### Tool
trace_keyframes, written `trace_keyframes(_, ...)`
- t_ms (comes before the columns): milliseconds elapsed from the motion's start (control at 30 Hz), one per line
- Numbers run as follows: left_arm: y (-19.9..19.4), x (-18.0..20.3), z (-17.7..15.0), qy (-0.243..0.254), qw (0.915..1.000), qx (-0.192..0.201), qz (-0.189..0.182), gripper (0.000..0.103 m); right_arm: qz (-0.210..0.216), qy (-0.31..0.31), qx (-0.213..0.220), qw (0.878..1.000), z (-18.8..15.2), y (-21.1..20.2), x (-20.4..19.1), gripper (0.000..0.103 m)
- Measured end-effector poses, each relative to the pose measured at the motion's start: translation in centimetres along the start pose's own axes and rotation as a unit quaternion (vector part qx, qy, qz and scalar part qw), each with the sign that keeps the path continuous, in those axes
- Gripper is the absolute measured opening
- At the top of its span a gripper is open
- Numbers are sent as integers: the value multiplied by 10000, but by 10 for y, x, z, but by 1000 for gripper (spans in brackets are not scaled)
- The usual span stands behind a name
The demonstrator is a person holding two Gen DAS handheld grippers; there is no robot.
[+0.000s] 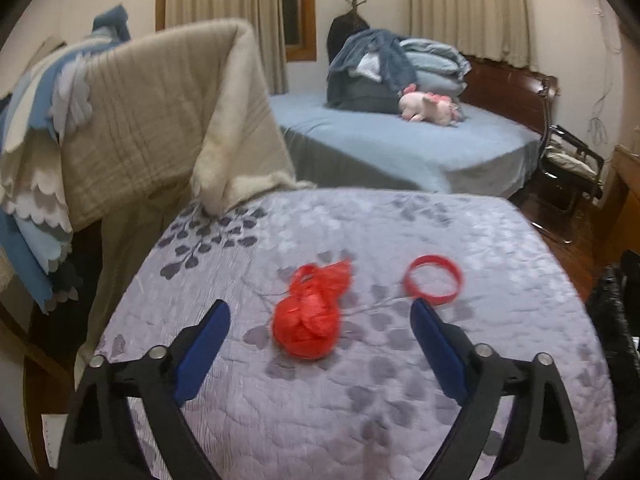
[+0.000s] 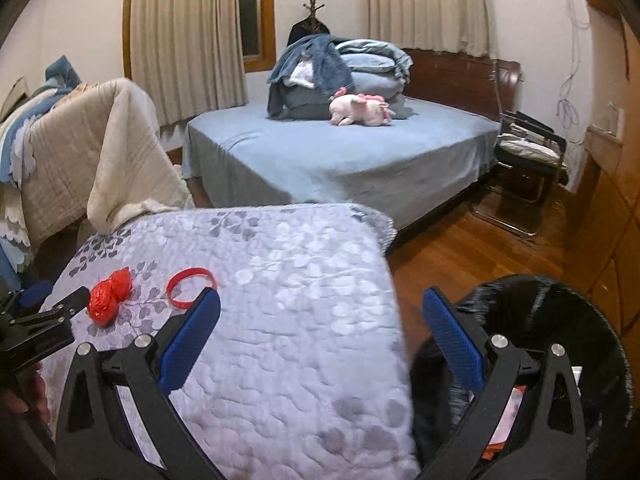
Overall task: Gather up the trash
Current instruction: 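Grasp the red plastic bag with the left tool, then grasp the red rubber band with the right tool while the left tool holds the bag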
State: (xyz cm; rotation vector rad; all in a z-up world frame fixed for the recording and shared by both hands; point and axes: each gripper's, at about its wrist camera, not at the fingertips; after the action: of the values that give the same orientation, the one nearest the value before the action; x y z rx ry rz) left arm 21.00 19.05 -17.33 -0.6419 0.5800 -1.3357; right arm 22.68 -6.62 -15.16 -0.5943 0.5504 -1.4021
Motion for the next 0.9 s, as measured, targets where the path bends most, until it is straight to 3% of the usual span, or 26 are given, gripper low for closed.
trace_keyframes(300,53,-12,1,-116,9988,-466,-108,77,62,-101,-283,9995,-2,43,-28,98)
trace_keyframes(367,61,-11,1,-81,9983,-556,-169,70,75,-121,-324,9994,-2,49,-32,98)
trace_keyframes(433,70,-9,1,-48,9971,-719,-241,49,99,-178,-363,9991,-1,55,-38,98)
trace_keyframes(467,73,-9,2,-62,9965,-781,-280,47,108,-200,-369,9991,-1,57,-40,98)
trace_keyframes(767,63,-21,12,-309,9977,-511,-306,42,180,-413,-492,9978,7,86,-72,97)
trace_keyframes(900,64,-26,20,-383,9980,-462,-212,42,248,-489,-653,9964,12,104,-83,82)
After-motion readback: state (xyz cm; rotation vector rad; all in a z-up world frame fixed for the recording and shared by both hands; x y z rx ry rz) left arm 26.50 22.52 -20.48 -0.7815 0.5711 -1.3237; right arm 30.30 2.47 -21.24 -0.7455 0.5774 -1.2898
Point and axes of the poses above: each gripper's, at about its wrist camera, not at the fingertips, and y roughly the way its jaws point, x to its right, z to its top, and after that the axes turned 6 degrees about -x, right-handed
